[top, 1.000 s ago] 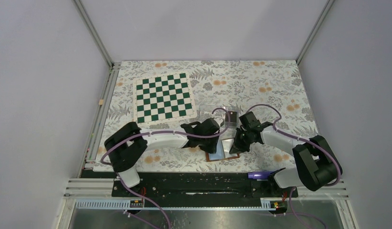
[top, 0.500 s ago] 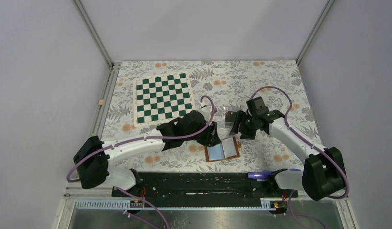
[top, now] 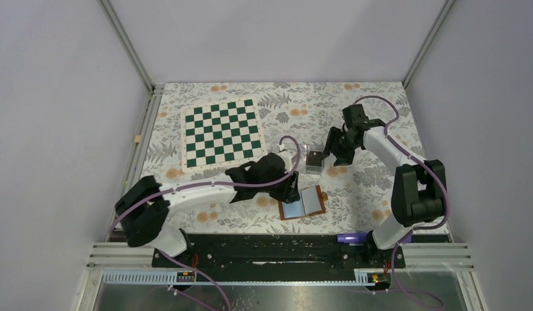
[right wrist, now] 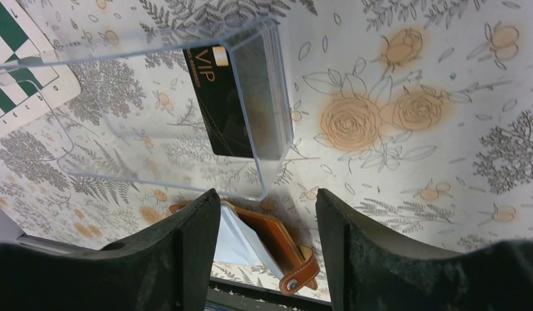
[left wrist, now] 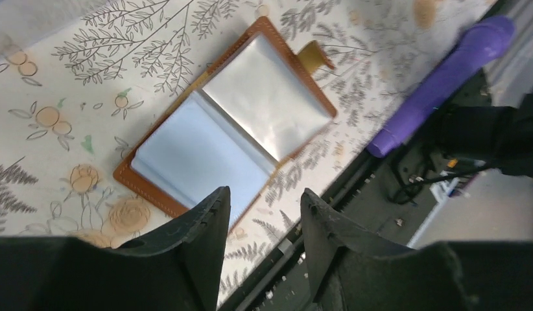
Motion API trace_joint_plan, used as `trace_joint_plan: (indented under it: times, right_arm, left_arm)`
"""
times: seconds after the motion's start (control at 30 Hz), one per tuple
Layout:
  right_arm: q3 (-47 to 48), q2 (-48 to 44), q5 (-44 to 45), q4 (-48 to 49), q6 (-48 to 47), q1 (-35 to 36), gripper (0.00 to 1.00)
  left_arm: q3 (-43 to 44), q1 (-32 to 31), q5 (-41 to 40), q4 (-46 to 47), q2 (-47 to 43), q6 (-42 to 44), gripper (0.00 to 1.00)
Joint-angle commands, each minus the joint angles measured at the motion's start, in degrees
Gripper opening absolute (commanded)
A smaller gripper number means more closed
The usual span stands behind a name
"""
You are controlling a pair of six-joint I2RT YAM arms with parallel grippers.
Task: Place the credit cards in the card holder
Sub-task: Move the card holder to the corner of the board.
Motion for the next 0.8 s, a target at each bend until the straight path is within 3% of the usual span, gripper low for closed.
trace_joint_plan:
  times: [0.0,0.23,0.77]
  right_arm:
    - [4.8,3.1,-1.9,-2.6,-1.8,-0.2,0.62]
    - [7.1,8.3,-3.8,-2.8,-2.2,-0.2,0.54]
    - [8.4,12.8,-5.5,-3.8,-5.0,-0.2,0.38]
  left_arm:
    - [5.2,0.2,0.5,3.8,8.9,2.4,0.44]
    - [12.7,-0.1,-1.5,3.3,19.9,5.1,0.48]
    - [18.9,-1.4,-5.6,-0.2,29.8,9.0,0.48]
